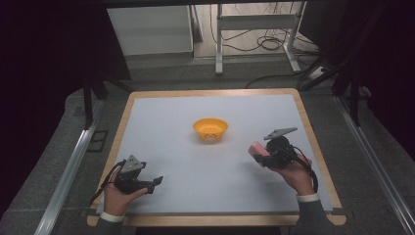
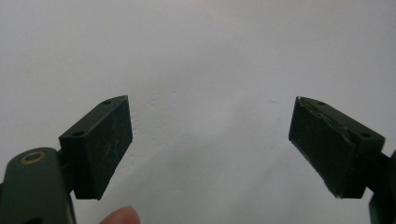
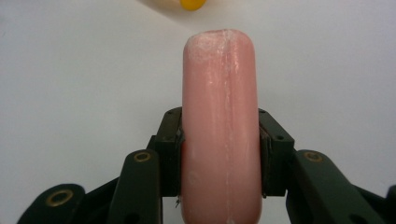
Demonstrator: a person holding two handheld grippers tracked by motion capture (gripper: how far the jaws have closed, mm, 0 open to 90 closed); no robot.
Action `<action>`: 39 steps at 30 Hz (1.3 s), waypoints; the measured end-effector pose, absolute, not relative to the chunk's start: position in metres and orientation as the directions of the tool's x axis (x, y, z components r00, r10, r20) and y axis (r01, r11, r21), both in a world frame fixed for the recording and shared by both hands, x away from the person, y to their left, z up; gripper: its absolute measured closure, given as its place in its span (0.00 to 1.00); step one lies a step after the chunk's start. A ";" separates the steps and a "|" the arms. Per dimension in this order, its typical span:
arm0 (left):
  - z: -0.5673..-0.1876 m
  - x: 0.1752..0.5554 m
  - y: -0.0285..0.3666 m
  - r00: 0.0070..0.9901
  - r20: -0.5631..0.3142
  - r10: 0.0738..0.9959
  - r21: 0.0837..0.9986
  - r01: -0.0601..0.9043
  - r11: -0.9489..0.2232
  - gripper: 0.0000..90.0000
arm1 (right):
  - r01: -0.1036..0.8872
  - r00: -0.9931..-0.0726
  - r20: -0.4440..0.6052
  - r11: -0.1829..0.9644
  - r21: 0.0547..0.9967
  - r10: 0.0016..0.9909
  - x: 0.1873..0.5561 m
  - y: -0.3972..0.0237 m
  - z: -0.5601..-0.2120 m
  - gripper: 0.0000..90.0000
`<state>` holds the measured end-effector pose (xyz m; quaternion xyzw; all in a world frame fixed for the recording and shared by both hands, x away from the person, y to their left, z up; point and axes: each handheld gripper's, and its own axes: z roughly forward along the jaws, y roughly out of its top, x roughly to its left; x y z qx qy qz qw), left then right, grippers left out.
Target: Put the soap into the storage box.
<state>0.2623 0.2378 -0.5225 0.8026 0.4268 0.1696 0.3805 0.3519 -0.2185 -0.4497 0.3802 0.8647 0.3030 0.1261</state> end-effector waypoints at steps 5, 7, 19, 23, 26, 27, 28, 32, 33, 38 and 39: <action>-0.523 0.262 0.238 0.578 -0.052 0.815 0.755 0.556 -0.346 0.16 | 0.574 -0.683 0.008 0.530 0.625 0.731 0.356 -0.217 -0.446 0.66; -0.523 0.262 0.238 0.577 -0.052 0.815 0.755 0.556 -0.346 0.16 | 0.576 -0.680 0.012 0.524 0.627 0.733 0.357 -0.217 -0.445 0.66; -0.523 0.262 0.238 0.578 -0.052 0.814 0.756 0.556 -0.346 0.16 | 0.570 -0.680 0.008 0.522 0.634 0.733 0.364 -0.214 -0.441 0.66; -0.522 0.262 0.238 0.578 -0.053 0.814 0.756 0.556 -0.345 0.16 | 0.566 -0.682 0.008 0.521 0.638 0.731 0.367 -0.214 -0.440 0.66; -0.522 0.262 0.238 0.578 -0.053 0.814 0.756 0.556 -0.346 0.16 | 0.566 -0.681 0.006 0.522 0.638 0.732 0.368 -0.213 -0.439 0.66; -0.522 0.262 0.238 0.578 -0.053 0.814 0.756 0.556 -0.346 0.16 | 0.563 -0.683 0.004 0.523 0.640 0.731 0.369 -0.213 -0.438 0.66; -0.522 0.262 0.238 0.578 -0.053 0.814 0.756 0.556 -0.346 0.16 | 0.563 -0.682 0.003 0.523 0.640 0.731 0.369 -0.213 -0.438 0.66; -0.522 0.262 0.238 0.579 -0.058 0.813 0.756 0.558 -0.343 0.16 | 0.560 -0.684 0.001 0.523 0.643 0.730 0.371 -0.213 -0.437 0.66; -0.522 0.262 0.238 0.580 -0.060 0.812 0.757 0.557 -0.342 0.16 | 0.558 -0.685 0.000 0.524 0.643 0.729 0.372 -0.213 -0.437 0.66; -0.522 0.262 0.238 0.579 -0.059 0.813 0.756 0.558 -0.342 0.16 | 0.556 -0.683 -0.002 0.523 0.646 0.730 0.375 -0.212 -0.436 0.66; -0.522 0.262 0.238 0.580 -0.059 0.813 0.756 0.557 -0.343 0.16 | 0.555 -0.683 -0.006 0.525 0.645 0.730 0.376 -0.211 -0.435 0.66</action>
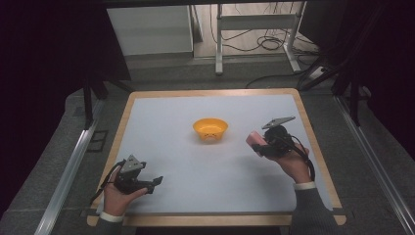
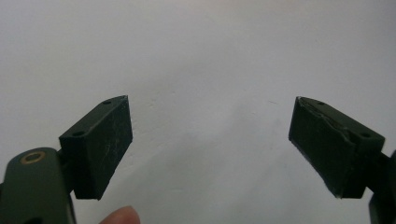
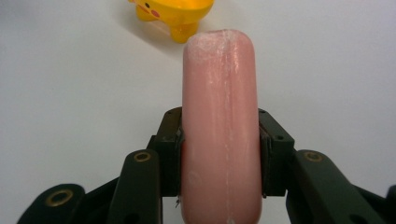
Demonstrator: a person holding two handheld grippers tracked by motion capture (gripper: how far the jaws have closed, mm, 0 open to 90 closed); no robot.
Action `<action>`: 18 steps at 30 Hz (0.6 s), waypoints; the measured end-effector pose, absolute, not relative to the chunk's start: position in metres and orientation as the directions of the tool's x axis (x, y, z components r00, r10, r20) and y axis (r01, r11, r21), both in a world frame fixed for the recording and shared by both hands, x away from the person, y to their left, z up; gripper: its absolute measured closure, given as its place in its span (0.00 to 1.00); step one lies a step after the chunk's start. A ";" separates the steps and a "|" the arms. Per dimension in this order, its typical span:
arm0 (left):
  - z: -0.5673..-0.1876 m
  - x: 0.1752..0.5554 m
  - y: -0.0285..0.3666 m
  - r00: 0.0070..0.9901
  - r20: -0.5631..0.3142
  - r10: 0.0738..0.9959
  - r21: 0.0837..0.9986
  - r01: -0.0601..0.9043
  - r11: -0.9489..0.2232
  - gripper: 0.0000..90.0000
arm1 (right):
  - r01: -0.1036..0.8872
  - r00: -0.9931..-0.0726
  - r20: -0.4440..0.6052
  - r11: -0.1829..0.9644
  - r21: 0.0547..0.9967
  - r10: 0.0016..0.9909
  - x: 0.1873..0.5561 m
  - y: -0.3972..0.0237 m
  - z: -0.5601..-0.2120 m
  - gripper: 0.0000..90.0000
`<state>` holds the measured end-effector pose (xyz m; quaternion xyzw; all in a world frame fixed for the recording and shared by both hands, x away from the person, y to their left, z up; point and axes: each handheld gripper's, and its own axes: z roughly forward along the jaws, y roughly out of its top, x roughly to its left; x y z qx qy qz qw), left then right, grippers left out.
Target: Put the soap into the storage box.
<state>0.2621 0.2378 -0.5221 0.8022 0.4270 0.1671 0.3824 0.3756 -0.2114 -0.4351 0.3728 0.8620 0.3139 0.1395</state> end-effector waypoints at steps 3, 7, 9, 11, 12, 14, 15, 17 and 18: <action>-0.522 0.262 0.238 0.580 -0.058 0.812 0.756 0.557 -0.344 0.16 | 0.551 -0.686 -0.006 0.525 0.649 0.728 0.378 -0.211 -0.434 0.66; -0.522 0.262 0.238 0.580 -0.058 0.813 0.755 0.557 -0.344 0.16 | 0.543 -0.695 0.003 0.522 0.657 0.719 0.381 -0.210 -0.432 0.66; -0.522 0.262 0.238 0.580 -0.056 0.812 0.755 0.557 -0.346 0.16 | 0.542 -0.695 -0.002 0.526 0.656 0.719 0.383 -0.209 -0.431 0.66; -0.522 0.262 0.237 0.580 -0.058 0.813 0.755 0.558 -0.344 0.16 | 0.540 -0.695 -0.005 0.527 0.656 0.719 0.384 -0.208 -0.430 0.66; -0.523 0.262 0.237 0.580 -0.057 0.813 0.755 0.558 -0.345 0.16 | 0.538 -0.697 -0.009 0.531 0.655 0.717 0.385 -0.208 -0.430 0.66; -0.522 0.262 0.237 0.579 -0.056 0.813 0.755 0.558 -0.346 0.16 | 0.536 -0.696 -0.015 0.534 0.654 0.718 0.386 -0.207 -0.429 0.66; -0.522 0.262 0.238 0.580 -0.056 0.813 0.755 0.557 -0.346 0.16 | 0.535 -0.698 -0.016 0.536 0.653 0.716 0.387 -0.206 -0.428 0.66; -0.522 0.262 0.238 0.579 -0.055 0.813 0.755 0.557 -0.346 0.16 | 0.529 -0.699 -0.025 0.541 0.654 0.714 0.388 -0.205 -0.428 0.66; -0.522 0.262 0.238 0.579 -0.055 0.814 0.755 0.557 -0.346 0.16 | 0.530 -0.700 -0.021 0.540 0.654 0.714 0.389 -0.205 -0.427 0.66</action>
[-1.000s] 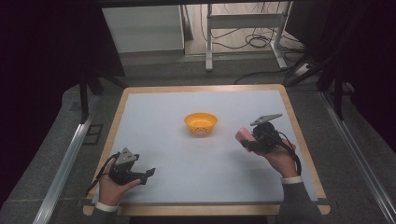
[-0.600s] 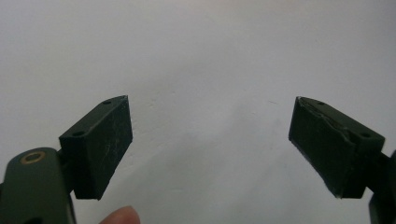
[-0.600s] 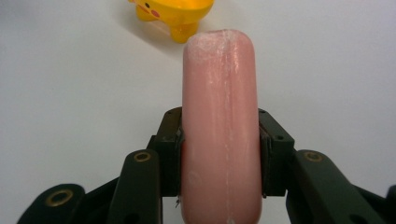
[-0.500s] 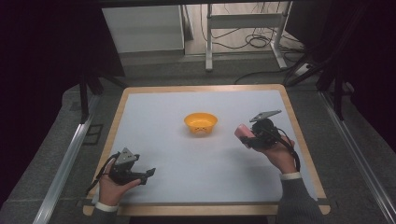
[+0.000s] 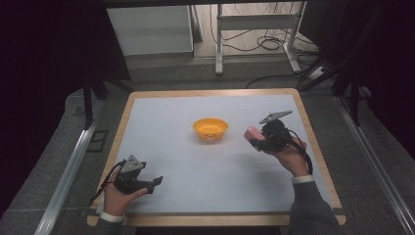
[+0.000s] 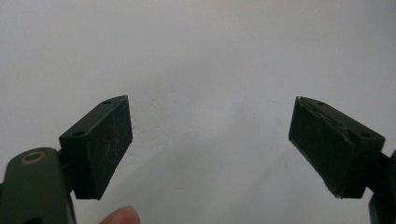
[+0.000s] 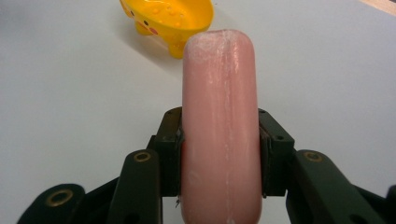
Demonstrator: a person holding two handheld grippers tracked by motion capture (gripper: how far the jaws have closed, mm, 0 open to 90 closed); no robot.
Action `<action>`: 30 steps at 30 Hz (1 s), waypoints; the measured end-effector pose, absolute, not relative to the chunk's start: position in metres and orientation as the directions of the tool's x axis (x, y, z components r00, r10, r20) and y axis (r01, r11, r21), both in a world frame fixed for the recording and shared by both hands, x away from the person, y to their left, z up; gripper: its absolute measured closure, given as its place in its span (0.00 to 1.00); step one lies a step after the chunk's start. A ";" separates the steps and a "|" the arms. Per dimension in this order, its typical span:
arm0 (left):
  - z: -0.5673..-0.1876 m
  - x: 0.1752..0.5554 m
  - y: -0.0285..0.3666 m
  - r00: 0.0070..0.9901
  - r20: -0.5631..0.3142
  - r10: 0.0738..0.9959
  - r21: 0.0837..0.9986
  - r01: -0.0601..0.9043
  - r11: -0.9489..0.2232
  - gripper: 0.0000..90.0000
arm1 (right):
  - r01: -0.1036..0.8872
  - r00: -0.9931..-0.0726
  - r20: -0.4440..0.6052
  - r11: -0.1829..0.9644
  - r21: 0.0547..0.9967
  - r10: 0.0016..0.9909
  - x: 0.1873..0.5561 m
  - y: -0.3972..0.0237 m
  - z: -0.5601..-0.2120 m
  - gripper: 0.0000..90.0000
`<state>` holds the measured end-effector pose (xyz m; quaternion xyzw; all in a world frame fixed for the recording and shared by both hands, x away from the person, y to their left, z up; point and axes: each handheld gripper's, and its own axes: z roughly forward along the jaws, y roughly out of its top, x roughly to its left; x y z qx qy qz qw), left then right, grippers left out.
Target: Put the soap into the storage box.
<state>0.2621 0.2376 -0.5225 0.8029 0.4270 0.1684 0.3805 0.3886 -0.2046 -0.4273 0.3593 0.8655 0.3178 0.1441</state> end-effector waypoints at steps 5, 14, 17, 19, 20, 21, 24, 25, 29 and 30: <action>-0.523 0.262 0.237 0.578 -0.054 0.815 0.755 0.558 -0.346 0.16 | 0.526 -0.701 -0.024 0.539 0.658 0.713 0.390 -0.203 -0.428 0.66; -0.522 0.262 0.238 0.579 -0.055 0.813 0.755 0.557 -0.346 0.16 | 0.520 -0.698 -0.037 0.541 0.662 0.716 0.396 -0.201 -0.425 0.66; -0.523 0.262 0.237 0.579 -0.056 0.813 0.755 0.558 -0.346 0.16 | 0.508 -0.706 -0.038 0.544 0.667 0.707 0.397 -0.201 -0.424 0.66; -0.523 0.262 0.237 0.580 -0.057 0.813 0.754 0.558 -0.346 0.16 | 0.505 -0.709 -0.043 0.549 0.666 0.704 0.398 -0.200 -0.423 0.66; -0.523 0.262 0.237 0.580 -0.057 0.812 0.754 0.558 -0.345 0.16 | 0.506 -0.709 -0.043 0.549 0.665 0.704 0.399 -0.200 -0.423 0.66; -0.523 0.262 0.237 0.580 -0.057 0.812 0.754 0.558 -0.346 0.16 | 0.502 -0.710 -0.048 0.552 0.666 0.703 0.399 -0.199 -0.423 0.66; -0.522 0.262 0.237 0.579 -0.056 0.813 0.755 0.558 -0.345 0.16 | 0.498 -0.712 -0.051 0.556 0.665 0.700 0.401 -0.197 -0.422 0.66; -0.522 0.262 0.237 0.580 -0.056 0.813 0.755 0.558 -0.346 0.16 | 0.497 -0.713 -0.053 0.557 0.665 0.700 0.401 -0.196 -0.422 0.66; -0.523 0.262 0.237 0.580 -0.056 0.813 0.754 0.558 -0.346 0.16 | 0.482 -0.722 -0.053 0.557 0.676 0.690 0.404 -0.194 -0.420 0.66; -0.523 0.262 0.237 0.580 -0.057 0.813 0.754 0.558 -0.346 0.16 | 0.480 -0.725 -0.044 0.551 0.683 0.687 0.405 -0.195 -0.419 0.66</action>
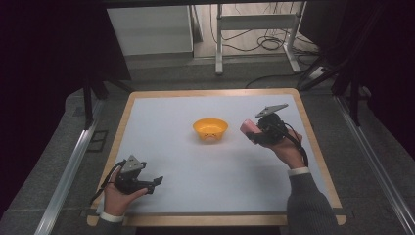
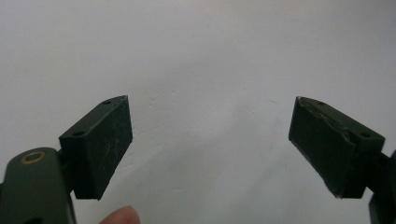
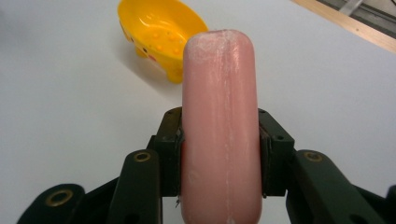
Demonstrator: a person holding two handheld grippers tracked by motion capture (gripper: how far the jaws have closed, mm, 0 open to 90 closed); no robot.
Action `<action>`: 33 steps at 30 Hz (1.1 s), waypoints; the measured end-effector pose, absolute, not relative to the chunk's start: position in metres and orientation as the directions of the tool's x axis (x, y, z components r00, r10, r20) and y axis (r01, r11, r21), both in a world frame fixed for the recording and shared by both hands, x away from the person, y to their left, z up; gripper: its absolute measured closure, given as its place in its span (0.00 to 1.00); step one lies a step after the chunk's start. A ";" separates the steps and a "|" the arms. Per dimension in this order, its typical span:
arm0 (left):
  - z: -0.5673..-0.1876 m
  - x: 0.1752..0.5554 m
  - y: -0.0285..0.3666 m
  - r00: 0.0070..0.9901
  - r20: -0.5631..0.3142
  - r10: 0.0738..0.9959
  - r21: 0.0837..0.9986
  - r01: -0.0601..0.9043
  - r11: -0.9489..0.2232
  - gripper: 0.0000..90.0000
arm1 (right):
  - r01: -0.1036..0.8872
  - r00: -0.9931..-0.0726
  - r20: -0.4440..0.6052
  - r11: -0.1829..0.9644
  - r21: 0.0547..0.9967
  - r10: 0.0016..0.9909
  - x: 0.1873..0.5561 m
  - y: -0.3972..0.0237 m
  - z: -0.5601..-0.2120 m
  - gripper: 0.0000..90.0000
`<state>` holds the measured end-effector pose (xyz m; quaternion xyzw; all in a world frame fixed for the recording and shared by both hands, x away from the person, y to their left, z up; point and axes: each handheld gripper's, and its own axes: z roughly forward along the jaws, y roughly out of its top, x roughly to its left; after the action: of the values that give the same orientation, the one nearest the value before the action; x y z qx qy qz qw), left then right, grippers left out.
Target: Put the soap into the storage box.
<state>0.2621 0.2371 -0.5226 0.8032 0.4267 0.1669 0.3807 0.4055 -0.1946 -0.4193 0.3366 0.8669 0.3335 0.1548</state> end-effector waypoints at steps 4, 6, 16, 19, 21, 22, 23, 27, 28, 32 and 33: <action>-0.523 0.262 0.237 0.581 -0.056 0.812 0.753 0.558 -0.347 0.16 | 0.478 -0.724 -0.049 0.553 0.683 0.688 0.409 -0.193 -0.417 0.66; -0.523 0.262 0.237 0.581 -0.057 0.812 0.753 0.559 -0.347 0.16 | 0.481 -0.725 -0.046 0.553 0.680 0.688 0.411 -0.191 -0.416 0.66; -0.523 0.262 0.237 0.581 -0.059 0.812 0.754 0.559 -0.345 0.16 | 0.454 -0.739 -0.075 0.578 0.678 0.669 0.419 -0.176 -0.409 0.66; -0.523 0.262 0.237 0.582 -0.058 0.811 0.752 0.560 -0.348 0.16 | 0.443 -0.748 -0.084 0.589 0.676 0.659 0.422 -0.171 -0.407 0.66; -0.523 0.262 0.237 0.582 -0.059 0.811 0.753 0.560 -0.347 0.16 | 0.435 -0.754 -0.091 0.598 0.674 0.651 0.424 -0.167 -0.406 0.66; -0.523 0.262 0.237 0.583 -0.060 0.811 0.752 0.560 -0.347 0.16 | 0.432 -0.757 -0.095 0.604 0.670 0.646 0.425 -0.165 -0.406 0.66; -0.523 0.262 0.237 0.582 -0.060 0.811 0.752 0.560 -0.347 0.16 | 0.424 -0.762 -0.103 0.613 0.667 0.640 0.426 -0.163 -0.406 0.66; -0.523 0.262 0.237 0.583 -0.059 0.810 0.752 0.560 -0.348 0.16 | 0.414 -0.772 -0.115 0.632 0.655 0.625 0.430 -0.155 -0.407 0.66; -0.522 0.262 0.237 0.583 -0.059 0.810 0.752 0.560 -0.348 0.16 | 0.409 -0.777 -0.116 0.636 0.654 0.619 0.431 -0.154 -0.407 0.66; -0.522 0.262 0.238 0.583 -0.059 0.811 0.753 0.559 -0.347 0.16 | 0.399 -0.787 -0.118 0.646 0.651 0.606 0.435 -0.148 -0.407 0.66; -0.522 0.262 0.238 0.582 -0.060 0.811 0.753 0.560 -0.347 0.16 | 0.402 -0.787 -0.112 0.641 0.653 0.607 0.436 -0.146 -0.406 0.66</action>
<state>0.2618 0.2378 -0.5220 0.8038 0.4262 0.1649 0.3809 0.4357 -0.1462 -0.4065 0.2831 0.8912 0.3149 0.1627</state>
